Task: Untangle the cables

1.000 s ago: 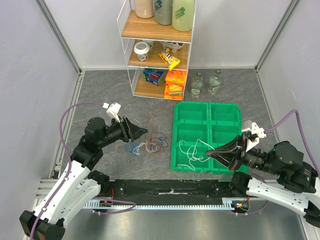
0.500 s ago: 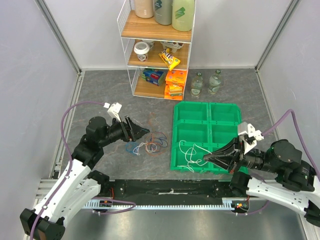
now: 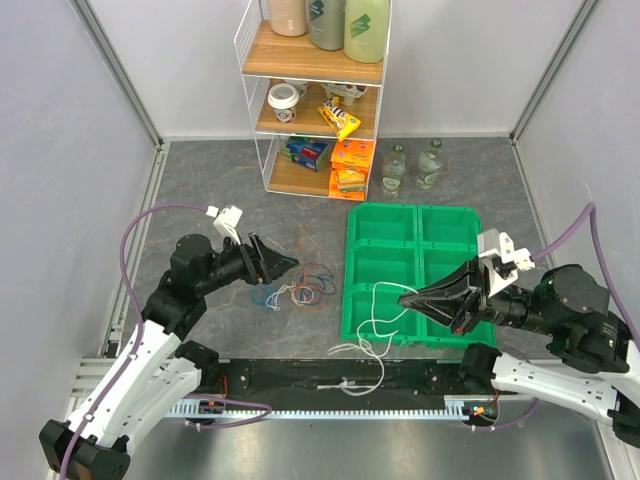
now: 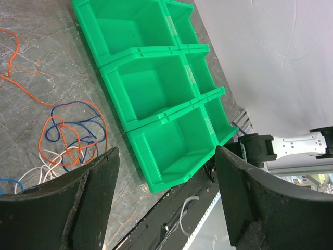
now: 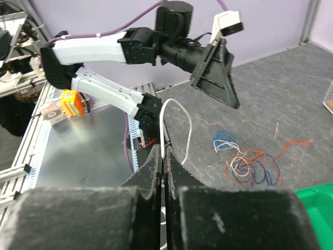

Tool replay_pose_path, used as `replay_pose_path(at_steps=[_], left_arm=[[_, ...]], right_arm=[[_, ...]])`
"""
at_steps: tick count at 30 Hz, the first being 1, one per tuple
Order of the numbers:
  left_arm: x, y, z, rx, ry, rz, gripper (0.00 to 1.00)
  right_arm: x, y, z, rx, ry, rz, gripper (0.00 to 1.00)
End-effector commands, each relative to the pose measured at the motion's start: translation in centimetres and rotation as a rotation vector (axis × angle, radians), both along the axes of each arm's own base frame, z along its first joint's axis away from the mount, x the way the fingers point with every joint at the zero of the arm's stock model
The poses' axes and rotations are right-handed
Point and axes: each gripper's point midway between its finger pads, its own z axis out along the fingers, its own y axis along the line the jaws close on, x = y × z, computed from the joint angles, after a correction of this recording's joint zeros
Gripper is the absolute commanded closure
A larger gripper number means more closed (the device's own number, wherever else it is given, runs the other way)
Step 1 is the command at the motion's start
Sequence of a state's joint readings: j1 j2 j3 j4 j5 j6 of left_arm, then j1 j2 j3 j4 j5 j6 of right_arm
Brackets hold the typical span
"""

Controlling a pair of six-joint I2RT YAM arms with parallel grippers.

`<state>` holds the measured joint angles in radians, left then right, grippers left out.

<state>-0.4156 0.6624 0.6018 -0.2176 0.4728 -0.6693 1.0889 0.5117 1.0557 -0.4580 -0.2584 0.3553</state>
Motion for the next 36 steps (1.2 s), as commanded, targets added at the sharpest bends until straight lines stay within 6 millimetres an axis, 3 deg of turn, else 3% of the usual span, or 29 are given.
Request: replay_pose_path(at_steps=[1,6,13,21,25,31,36], left_arm=[[0.0,0.4,1.5,-0.005,-0.062,0.012,0.2],[0.0,0.2,1.1,-0.006,-0.055,0.005,0.2],[0.2,-0.1,1.3,-0.016,-0.052,-0.008,0.2],[-0.2,0.2,1.6,-0.023,-0.063,0.002,0.2],[-0.1,0.2,1.5,-0.024,-0.062,0.003,0.2],[0.0,0.0,1.5,-0.028,-0.061,-0.003,0.2],[-0.1,0.0,1.4,-0.034,-0.06,-0.003,0.2]], right_arm=[[1.6,-1.9,-0.6,-0.007,0.027,-0.137,1.0],[3.6,-3.6,-2.4,-0.022,0.1,-0.294,1.0],[6.2,-4.8,0.8,0.026,0.075,-0.451,1.0],[8.1,-3.8,2.0,-0.022,0.042,-0.515,1.0],[8.0,-3.5,3.5,-0.006,0.017,-0.495,1.0],[5.5,-2.6,8.3,0.125,-0.021,-0.349,1.0],[4.8,-2.1,9.9,0.165,-0.03,-0.3,1.0]])
